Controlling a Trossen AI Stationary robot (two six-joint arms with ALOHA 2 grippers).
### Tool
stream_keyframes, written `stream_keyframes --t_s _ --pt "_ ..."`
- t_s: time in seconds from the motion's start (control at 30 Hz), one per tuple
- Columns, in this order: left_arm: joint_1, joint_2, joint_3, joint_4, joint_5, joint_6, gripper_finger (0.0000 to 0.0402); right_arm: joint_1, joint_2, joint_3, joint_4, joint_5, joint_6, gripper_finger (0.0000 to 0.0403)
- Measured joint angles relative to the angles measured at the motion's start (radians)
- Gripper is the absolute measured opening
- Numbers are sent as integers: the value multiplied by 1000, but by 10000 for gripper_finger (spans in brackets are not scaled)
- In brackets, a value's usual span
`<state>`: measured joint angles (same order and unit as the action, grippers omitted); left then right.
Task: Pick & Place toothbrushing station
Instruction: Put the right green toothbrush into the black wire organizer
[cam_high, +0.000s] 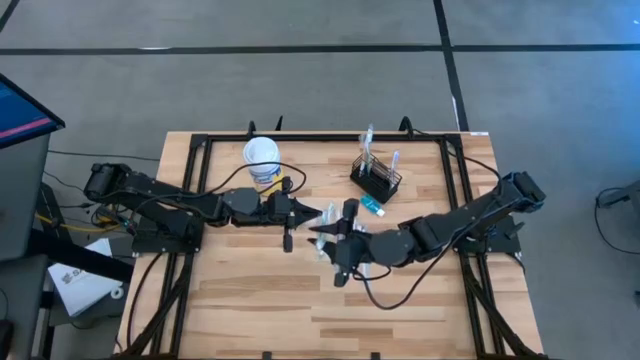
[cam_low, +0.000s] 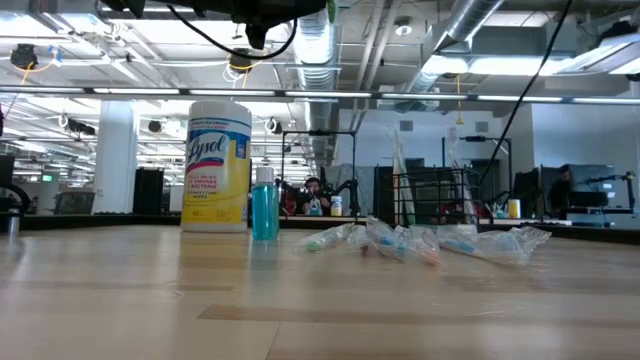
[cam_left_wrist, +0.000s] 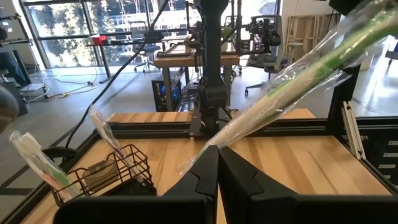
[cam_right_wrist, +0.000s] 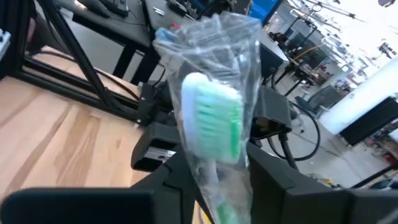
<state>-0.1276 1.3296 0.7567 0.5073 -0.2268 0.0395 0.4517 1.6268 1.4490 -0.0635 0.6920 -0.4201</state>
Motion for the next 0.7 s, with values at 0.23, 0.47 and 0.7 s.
stream_keyframes --t_s 0.23,0.47,0.7 --pt "0 0 0 6 0 0 0 14 0 0 -11 24 -8 50" --pt "0 0 -1 0 0 0 0 12 -1 0 -6 46 -18 11" --pt "0 0 -1 1 -10 5 0 13 -1 0 -11 74 -1 6"
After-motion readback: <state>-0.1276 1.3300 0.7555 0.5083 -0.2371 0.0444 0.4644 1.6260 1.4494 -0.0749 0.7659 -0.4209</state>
